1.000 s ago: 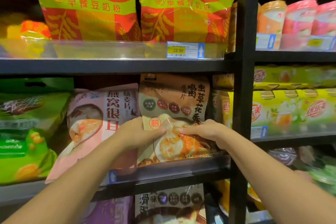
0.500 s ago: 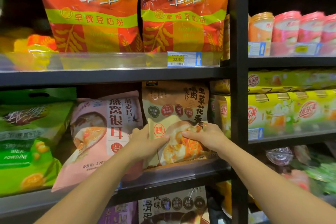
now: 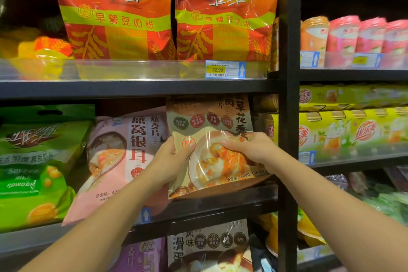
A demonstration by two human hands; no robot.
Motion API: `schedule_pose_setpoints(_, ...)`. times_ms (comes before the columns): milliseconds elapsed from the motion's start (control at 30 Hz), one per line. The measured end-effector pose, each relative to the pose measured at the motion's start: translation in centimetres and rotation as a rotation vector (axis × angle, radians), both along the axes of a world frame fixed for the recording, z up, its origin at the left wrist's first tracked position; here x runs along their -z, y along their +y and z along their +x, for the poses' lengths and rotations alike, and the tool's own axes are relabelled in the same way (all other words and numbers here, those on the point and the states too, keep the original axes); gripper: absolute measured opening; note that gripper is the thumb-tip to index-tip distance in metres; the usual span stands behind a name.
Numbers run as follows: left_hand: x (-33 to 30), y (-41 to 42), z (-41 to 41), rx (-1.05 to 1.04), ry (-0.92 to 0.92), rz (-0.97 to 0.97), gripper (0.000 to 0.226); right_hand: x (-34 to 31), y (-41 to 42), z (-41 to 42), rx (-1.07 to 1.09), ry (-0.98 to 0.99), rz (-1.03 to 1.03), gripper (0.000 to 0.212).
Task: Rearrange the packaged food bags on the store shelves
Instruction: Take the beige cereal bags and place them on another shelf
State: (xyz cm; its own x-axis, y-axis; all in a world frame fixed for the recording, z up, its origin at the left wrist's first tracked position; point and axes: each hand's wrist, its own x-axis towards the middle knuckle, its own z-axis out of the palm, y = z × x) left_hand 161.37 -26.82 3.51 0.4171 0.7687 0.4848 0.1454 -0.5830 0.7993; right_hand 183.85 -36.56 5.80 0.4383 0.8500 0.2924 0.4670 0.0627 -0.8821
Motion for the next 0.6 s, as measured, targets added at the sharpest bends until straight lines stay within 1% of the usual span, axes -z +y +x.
schedule_pose_setpoints(100, -0.3, -0.5, 0.0, -0.042, -0.056, -0.028, 0.033, -0.3, -0.8, -0.1, -0.001, -0.005, -0.015, 0.033)
schedule_pose_setpoints(200, -0.7, -1.1, 0.1, -0.048, -0.13, -0.102, 0.034, -0.6, -1.7, 0.0, -0.011, -0.016, -0.006, 0.032)
schedule_pose_setpoints(300, -1.4, -1.7, 0.2, -0.063, -0.147, -0.189, 0.029, -1.1, -2.2, 0.0, 0.004, -0.093, -0.008, 0.036)
schedule_pose_setpoints(367, -1.7, -2.0, 0.1, -0.057, -0.135, -0.2, 0.02, -1.3, -2.6, 0.1, 0.008, -0.132, -0.014, 0.034)
schedule_pose_setpoints(433, -1.5, -2.6, -0.2, -0.056, -0.125, -0.194, 0.013, -1.0, -3.0, 0.2, -0.011, -0.119, -0.024, 0.031)
schedule_pose_setpoints(600, -0.2, -3.9, -0.8, -0.079, -0.085, -0.165, 0.013, 1.2, -3.7, 0.6, -0.09, -0.057, -0.018, 0.032)
